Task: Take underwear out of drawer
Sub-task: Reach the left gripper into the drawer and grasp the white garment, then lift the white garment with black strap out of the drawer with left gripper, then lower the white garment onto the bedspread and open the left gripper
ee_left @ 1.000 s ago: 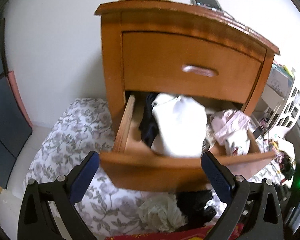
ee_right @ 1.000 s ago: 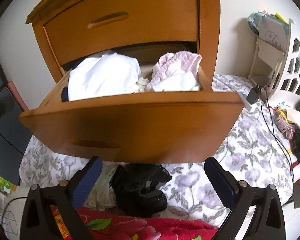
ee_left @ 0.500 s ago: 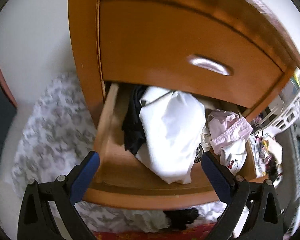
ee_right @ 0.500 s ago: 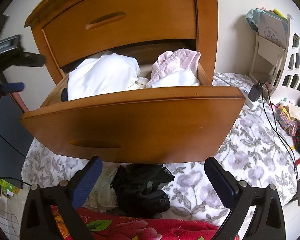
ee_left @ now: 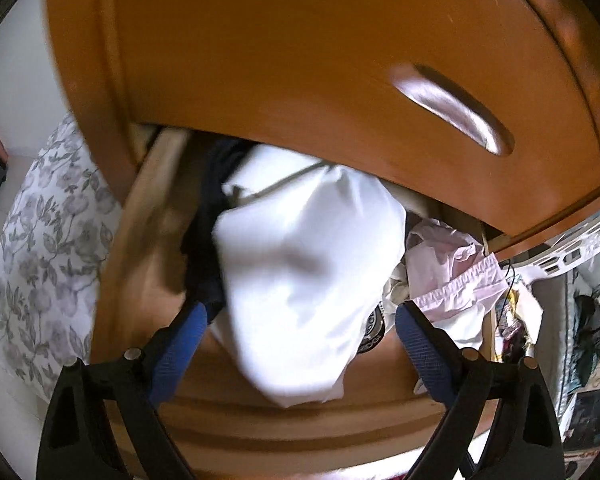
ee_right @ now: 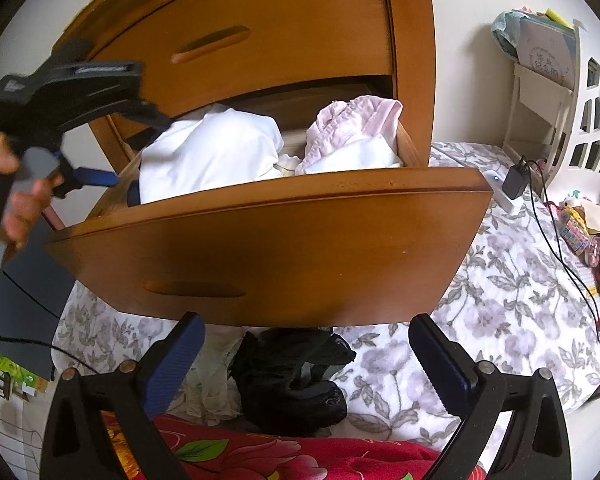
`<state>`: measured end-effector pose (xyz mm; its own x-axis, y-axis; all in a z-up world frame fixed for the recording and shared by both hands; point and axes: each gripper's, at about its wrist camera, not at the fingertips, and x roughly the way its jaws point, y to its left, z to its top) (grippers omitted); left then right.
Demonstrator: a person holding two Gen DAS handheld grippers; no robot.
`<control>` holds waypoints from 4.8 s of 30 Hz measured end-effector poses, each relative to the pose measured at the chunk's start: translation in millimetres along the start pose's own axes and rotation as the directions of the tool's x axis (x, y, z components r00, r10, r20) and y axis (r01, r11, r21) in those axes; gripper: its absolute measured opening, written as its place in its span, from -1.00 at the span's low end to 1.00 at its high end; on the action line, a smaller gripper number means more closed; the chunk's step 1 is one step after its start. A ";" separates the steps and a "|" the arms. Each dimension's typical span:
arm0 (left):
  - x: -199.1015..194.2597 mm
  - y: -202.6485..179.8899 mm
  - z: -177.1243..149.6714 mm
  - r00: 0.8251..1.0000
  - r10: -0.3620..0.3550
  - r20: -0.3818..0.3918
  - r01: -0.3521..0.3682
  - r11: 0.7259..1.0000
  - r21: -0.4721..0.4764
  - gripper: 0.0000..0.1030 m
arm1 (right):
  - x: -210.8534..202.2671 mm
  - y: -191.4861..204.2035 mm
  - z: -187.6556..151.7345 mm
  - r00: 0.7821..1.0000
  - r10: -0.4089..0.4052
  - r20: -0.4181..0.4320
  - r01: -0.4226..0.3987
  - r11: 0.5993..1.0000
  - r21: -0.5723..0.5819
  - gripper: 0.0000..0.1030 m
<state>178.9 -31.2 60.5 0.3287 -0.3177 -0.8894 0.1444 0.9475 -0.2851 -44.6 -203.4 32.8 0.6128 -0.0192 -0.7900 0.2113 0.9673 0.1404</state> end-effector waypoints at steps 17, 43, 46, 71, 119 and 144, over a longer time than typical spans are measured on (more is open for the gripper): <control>77.7 -82.9 27.7 0.941 0.338 -0.039 -0.303 0.886 0.351 0.85 | 2.9 -2.3 0.3 0.999 0.043 -0.006 -0.043 0.999 0.007 1.00; 30.9 -44.4 25.2 0.982 0.174 0.073 -0.188 0.929 0.317 -0.54 | 7.2 -3.0 0.5 0.998 0.051 -0.031 -0.050 0.999 0.017 1.00; 14.4 -39.0 16.2 0.985 0.140 0.100 -0.165 0.938 0.305 -0.56 | 7.6 -3.6 0.2 0.998 0.049 -0.033 -0.048 0.999 0.022 1.00; -83.4 -22.9 -12.2 0.930 0.043 0.366 -0.142 0.958 0.249 -0.67 | 6.9 -1.0 -0.6 0.999 0.000 -0.036 0.001 1.000 0.008 1.00; -296.8 -57.7 -161.0 0.734 -0.380 0.563 0.065 0.864 0.499 -0.66 | -81.5 -27.8 16.1 0.978 -0.109 0.176 0.098 0.993 0.070 1.00; -66.7 -33.8 -187.3 0.978 -0.170 0.123 0.117 0.928 0.355 -0.49 | -61.5 -35.5 9.6 0.983 -0.148 0.110 0.140 0.987 0.076 1.00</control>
<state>-22.7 -35.5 62.5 0.4117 -0.4763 -0.7770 0.5034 0.8295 -0.2418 -82.5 -239.0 82.1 0.6547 -0.1897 -0.7317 0.3526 0.9329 0.0736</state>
